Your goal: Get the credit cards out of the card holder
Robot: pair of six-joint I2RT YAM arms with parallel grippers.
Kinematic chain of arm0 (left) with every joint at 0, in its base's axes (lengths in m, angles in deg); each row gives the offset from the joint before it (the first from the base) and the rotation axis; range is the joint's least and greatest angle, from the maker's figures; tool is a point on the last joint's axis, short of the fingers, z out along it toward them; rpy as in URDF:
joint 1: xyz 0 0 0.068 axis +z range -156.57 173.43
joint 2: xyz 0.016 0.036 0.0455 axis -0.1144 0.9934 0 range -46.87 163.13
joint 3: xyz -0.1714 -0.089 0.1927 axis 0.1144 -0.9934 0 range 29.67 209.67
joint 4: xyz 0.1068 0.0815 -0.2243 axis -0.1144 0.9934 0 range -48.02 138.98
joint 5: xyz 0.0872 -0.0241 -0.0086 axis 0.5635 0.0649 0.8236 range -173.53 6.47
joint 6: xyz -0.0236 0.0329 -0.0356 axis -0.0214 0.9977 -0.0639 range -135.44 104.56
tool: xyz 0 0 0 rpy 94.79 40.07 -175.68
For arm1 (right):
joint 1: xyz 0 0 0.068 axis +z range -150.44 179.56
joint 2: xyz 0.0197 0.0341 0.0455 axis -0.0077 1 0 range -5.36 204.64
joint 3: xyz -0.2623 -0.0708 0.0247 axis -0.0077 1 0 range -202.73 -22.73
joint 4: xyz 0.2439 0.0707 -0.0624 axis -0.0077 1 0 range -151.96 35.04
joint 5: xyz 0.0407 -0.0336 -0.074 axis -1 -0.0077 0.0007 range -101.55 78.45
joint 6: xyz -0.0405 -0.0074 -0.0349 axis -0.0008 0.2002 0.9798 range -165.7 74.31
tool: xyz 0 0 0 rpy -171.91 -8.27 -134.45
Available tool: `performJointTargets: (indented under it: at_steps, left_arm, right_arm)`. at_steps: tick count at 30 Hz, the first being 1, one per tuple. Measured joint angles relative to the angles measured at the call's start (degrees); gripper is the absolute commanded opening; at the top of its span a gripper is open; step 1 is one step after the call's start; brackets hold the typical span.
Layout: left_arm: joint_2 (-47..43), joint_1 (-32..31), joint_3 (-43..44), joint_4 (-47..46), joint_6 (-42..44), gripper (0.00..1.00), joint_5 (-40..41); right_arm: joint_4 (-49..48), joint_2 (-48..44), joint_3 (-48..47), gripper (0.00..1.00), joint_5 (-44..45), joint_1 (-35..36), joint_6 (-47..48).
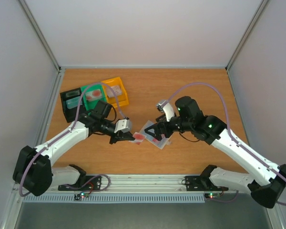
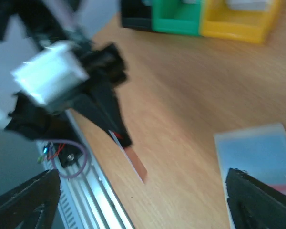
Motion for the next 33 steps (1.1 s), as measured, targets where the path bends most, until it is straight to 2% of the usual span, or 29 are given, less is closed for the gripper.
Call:
performJointTargets:
  at_steps: [2,5,8,16,17,23,24,25,26,27,30,33]
  left_arm:
    - [0.0,-1.2,0.7,3.2,3.6,0.0,0.0]
    - [-0.3,-1.8,0.9,5.9,6.3,0.0,-0.1]
    - [-0.5,-1.9,0.9,7.0,6.8,0.0,-0.2]
    - [-0.7,-1.9,0.9,7.1,5.4,0.0,-1.2]
    - [-0.7,-1.9,0.9,7.1,5.2,0.0,-1.2]
    - [-0.9,-1.9,0.8,6.6,2.8,0.01,-1.0]
    - [-1.0,-1.9,0.8,6.3,2.4,0.29,-0.9]
    - [-1.1,-1.9,0.7,5.3,1.6,0.65,-0.7]
    - [-1.4,-1.9,0.3,3.5,0.6,0.95,0.0]
    - [-1.9,-1.9,-0.3,1.2,-1.1,0.99,1.1]
    - [-4.4,-2.2,-2.8,-5.8,-5.2,0.99,6.3]
    - [-10.3,-3.6,-7.6,-16.8,-5.0,0.99,16.2]
  right_arm:
    - [0.4,2.4,-4.0,0.97,-2.2,3.5,4.5]
    - [1.1,8.7,-8.2,0.89,-3.8,6.6,9.4]
    - [2.7,13.2,-8.0,0.79,-5.9,8.0,12.3]
    - [5.4,16.9,-7.8,0.04,-8.6,9.1,14.2]
    - [5.3,17.0,-7.8,0.02,-8.5,9.1,14.2]
    - [4.5,16.1,-7.1,0.01,-8.3,9.4,13.6]
    - [4.1,15.7,-6.8,0.01,-7.8,9.4,13.4]
    - [3.6,15.2,-6.3,0.01,-7.3,9.4,13.1]
    - [2.9,14.5,-5.7,0.01,-6.6,9.2,12.5]
    - [2.6,13.9,-5.1,0.01,-6.1,8.6,11.5]
    - [1.5,12.5,-3.8,0.01,-5.2,3.5,5.8]
    - [-0.8,12.9,-3.4,0.01,-3.8,-4.5,-7.0]
